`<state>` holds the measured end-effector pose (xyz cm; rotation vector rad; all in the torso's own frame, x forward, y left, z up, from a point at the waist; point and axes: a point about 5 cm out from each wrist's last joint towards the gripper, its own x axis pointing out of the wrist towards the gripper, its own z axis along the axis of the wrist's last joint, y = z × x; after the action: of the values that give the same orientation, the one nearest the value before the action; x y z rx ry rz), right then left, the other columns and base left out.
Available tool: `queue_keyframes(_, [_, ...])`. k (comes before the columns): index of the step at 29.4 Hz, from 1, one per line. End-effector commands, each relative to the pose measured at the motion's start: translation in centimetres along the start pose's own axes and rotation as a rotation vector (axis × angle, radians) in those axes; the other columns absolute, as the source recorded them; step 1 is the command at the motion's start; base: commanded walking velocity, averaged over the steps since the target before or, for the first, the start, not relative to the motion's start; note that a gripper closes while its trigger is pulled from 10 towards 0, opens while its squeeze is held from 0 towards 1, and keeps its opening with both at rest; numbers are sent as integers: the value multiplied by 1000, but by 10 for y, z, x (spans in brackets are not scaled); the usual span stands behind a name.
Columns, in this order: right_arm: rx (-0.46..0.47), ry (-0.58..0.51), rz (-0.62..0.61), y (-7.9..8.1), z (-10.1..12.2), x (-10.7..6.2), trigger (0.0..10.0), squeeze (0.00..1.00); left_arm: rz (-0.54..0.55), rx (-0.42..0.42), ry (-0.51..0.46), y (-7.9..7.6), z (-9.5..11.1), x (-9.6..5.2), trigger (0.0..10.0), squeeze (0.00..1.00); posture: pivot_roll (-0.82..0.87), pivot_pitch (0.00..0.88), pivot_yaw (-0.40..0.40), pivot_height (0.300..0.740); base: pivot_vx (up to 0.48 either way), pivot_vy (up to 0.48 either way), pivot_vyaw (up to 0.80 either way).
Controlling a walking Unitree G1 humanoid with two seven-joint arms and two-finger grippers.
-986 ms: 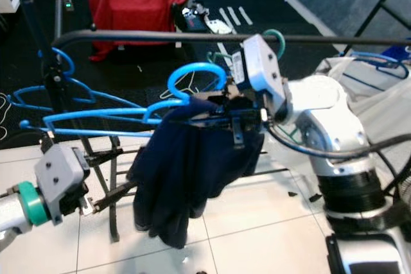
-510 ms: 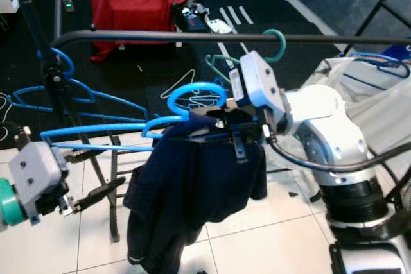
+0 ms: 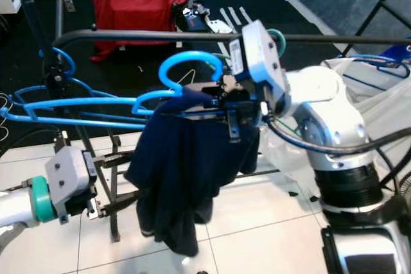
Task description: Hang hanger
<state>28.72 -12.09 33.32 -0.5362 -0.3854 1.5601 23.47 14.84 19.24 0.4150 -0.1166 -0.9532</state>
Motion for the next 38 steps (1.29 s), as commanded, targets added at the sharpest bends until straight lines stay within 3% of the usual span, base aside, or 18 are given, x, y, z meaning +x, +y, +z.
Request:
queue_keyframes(1, [-44, -39, 14, 0, 13, 1, 0, 0, -17, 2, 8, -4, -3, 2, 10000, 0, -16, 71, 6, 740, 0, 0, 0])
queue_keyframes(4, [-43, -39, 18, 0, 13, 1, 0, 0, -18, -1, 10, -5, -4, 1, 9882, 0, -16, 71, 6, 740, 0, 0, 0])
queue_keyframes(5, [-42, -36, 20, 0, 13, 1, 0, 0, -28, 1, 20, -6, -6, -2, 5765, 0, -11, 74, 7, 740, 0, 0, 0])
queue_keyframes(6, [-42, -36, 20, 0, 13, 1, 0, 0, -28, 1, 20, -6, -6, -2, 5765, 0, -11, 74, 7, 740, 0, 0, 0])
queue_keyframes(7, [-40, -26, 16, 0, 11, -1, 0, 0, -40, 7, 42, -4, -8, -9, 0, 0, -8, 76, 7, 740, 0, 0, 0])
queue_keyframes(10, [-39, -18, 12, -1, 11, -3, 0, 0, -49, 13, 57, -3, -10, -13, 0, 0, -7, 77, 8, 740, 0, 0, 0])
queue_keyframes(17, [-34, 18, 2, -1, 5, -8, 0, 0, -68, 119, 140, 8, -17, -31, 0, 0, 0, 80, 12, 740, 0, 0, 0])
queue_keyframes(25, [-26, 45, 3, 1, -1, -11, 0, 0, 2, 180, 114, 24, -8, -30, 0, 0, 2, 77, 17, 740, 0, 0, 0])
queue_keyframes(35, [-26, 50, -9, 0, -3, -12, 0, 0, 45, 183, 98, 35, -5, -31, 0, 0, 7, 75, 20, 740, 0, 0, 0])
queue_keyframes(36, [-34, 42, -13, -1, -1, -11, 0, 0, 26, 156, 79, 30, -4, -28, 10000, 0, 3, 75, 21, 740, 0, 0, 0])
queue_keyframes(38, [-41, 34, -15, -1, 1, -11, 0, 0, 8, 135, 64, 25, -4, -24, 10000, 0, 3, 73, 22, 740, 0, 0, 0])
